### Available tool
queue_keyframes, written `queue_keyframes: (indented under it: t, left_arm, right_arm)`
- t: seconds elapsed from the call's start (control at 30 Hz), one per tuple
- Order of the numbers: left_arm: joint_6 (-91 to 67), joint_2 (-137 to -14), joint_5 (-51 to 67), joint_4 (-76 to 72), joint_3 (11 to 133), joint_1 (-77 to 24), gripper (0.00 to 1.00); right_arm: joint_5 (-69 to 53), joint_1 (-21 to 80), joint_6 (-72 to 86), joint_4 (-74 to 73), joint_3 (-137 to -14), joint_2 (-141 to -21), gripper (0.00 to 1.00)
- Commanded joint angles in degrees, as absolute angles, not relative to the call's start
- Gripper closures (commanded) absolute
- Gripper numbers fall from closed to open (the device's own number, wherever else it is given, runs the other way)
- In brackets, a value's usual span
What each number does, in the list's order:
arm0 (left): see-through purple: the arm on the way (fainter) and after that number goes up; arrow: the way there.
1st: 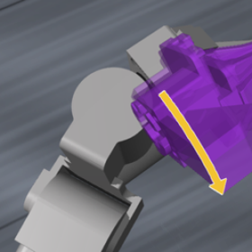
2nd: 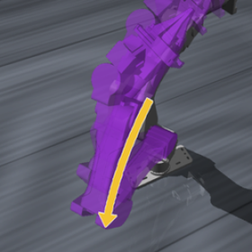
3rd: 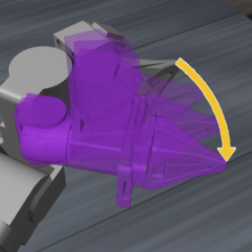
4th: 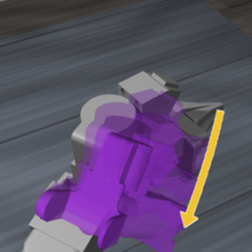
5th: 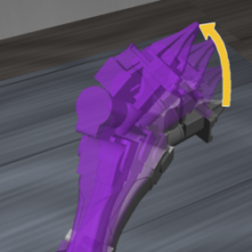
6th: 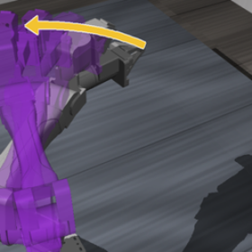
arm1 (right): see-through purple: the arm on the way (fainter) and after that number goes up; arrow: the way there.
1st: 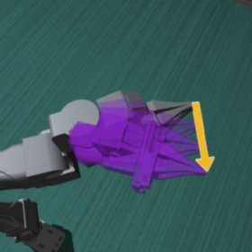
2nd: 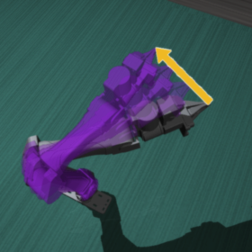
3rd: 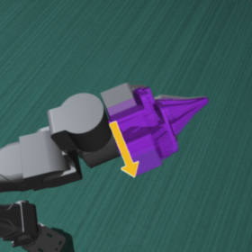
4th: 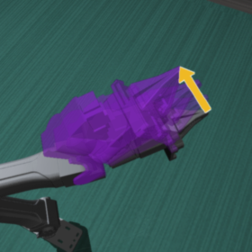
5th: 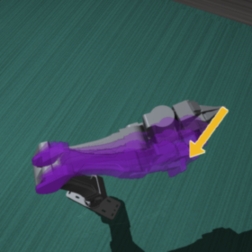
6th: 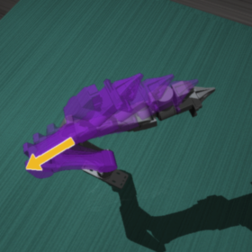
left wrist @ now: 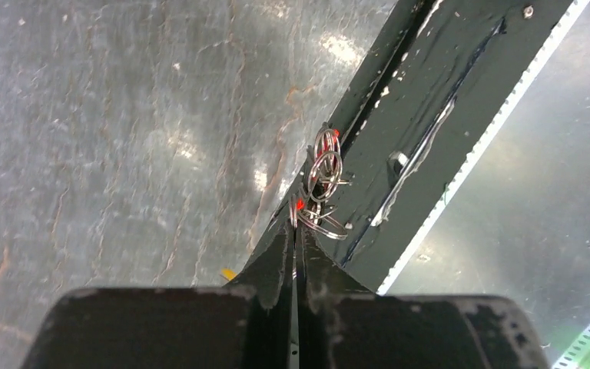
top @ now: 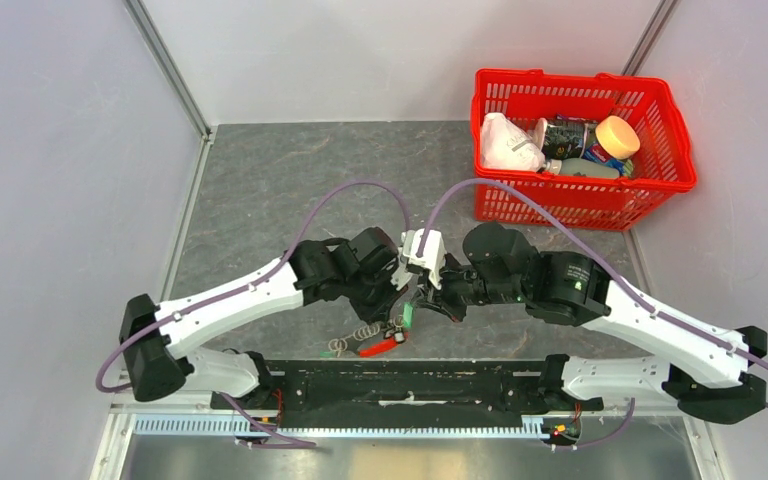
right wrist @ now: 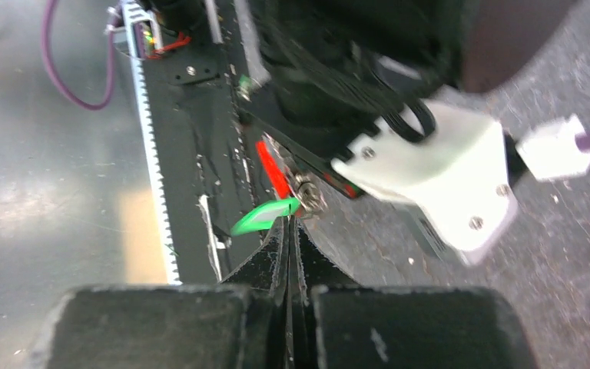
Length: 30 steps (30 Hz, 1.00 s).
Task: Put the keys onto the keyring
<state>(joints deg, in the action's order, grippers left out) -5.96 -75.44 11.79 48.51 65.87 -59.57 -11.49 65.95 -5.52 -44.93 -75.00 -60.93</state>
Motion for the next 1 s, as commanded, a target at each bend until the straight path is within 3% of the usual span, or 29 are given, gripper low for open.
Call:
queue_keyframes:
  t: [0.0, 0.2, 0.33, 0.4, 0.5, 0.57, 0.63, 0.67, 0.73, 0.77, 0.8, 0.83, 0.87, 0.93, 0.97]
  left_arm:
    - [-3.6, -67.22, 6.32, 48.47, 67.21, -60.44, 0.98]
    - [-7.31, -67.33, -9.01, 48.78, 67.53, -60.47, 0.98]
    - [-12.75, -73.69, -32.67, 57.48, 70.97, -60.35, 0.98]
    - [-15.44, -79.09, -37.65, 63.95, 76.5, -59.96, 0.98]
    - [-12.9, -91.29, -30.13, 71.38, 85.47, -63.59, 0.98]
    - [-11.9, -88.81, -22.58, 64.93, 84.12, -60.19, 0.98]
    - [-15.24, -79.66, 3.0, 48.57, 77.94, -49.44, 0.98]
    - [-17.23, -76.45, 12.04, 40.89, 74.23, -48.66, 0.98]
    - [-13.96, -78.63, -10.1, 48.52, 79.91, -58.46, 0.98]
    - [-15.34, -81.47, -22.02, 56.24, 83.23, -58.14, 0.98]
    - [-16.1, -82.73, -21.99, 59.24, 83.88, -53.78, 0.98]
    - [-16.1, -82.12, -12.61, 57.26, 81.98, -48.59, 0.98]
    - [-16.43, -81.84, -8.58, 56.3, 82.03, -49.41, 0.98]
    - [-16.05, -84.79, -15.93, 59.62, 85.96, -60.67, 0.98]
    - [-16.54, -86.44, -17.07, 62.85, 87.59, -61.11, 0.98]
  right_arm:
    - [-6.24, 66.14, -5.09, -44.68, -73.96, -59.27, 1.0]
    - [-6.39, 66.1, -4.47, -44.65, -73.68, -58.56, 1.0]
    - [-5.25, 66.14, -3.52, -44.8, -73.48, -58.39, 1.0]
    - [-4.65, 66.09, -3.26, -44.71, -73.15, -58.03, 1.0]
    - [-5.3, 66.09, -3.19, -44.22, -72.77, -57.6, 1.0]
    - [-4.87, 66.09, -2.79, -43.91, -72.56, -56.88, 1.0]
    - [-3.11, 66.05, -2.08, -43.67, -71.76, -55.44, 1.0]
    - [-2.74, 66.09, -1.81, -43.57, -71.27, -54.43, 1.0]
    - [-2.33, 66.09, -1.54, -43.86, -70.67, -52.6, 1.0]
    - [-1.67, 66.07, -1.41, -44.22, -70.67, -51.63, 1.0]
    - [-0.76, 66.1, -1.31, -44.45, -70.67, -50.9, 1.0]
    - [-0.46, 66.09, -1.23, -44.47, -70.56, -50.13, 1.0]
    - [-0.67, 66.08, -1.24, -44.4, -70.34, -49.58, 1.0]
    - [-1.25, 66.14, -1.12, -44.46, -70.1, -48.86, 1.0]
    - [-0.77, 66.09, -1.09, -44.47, -69.93, -48.7, 1.0]
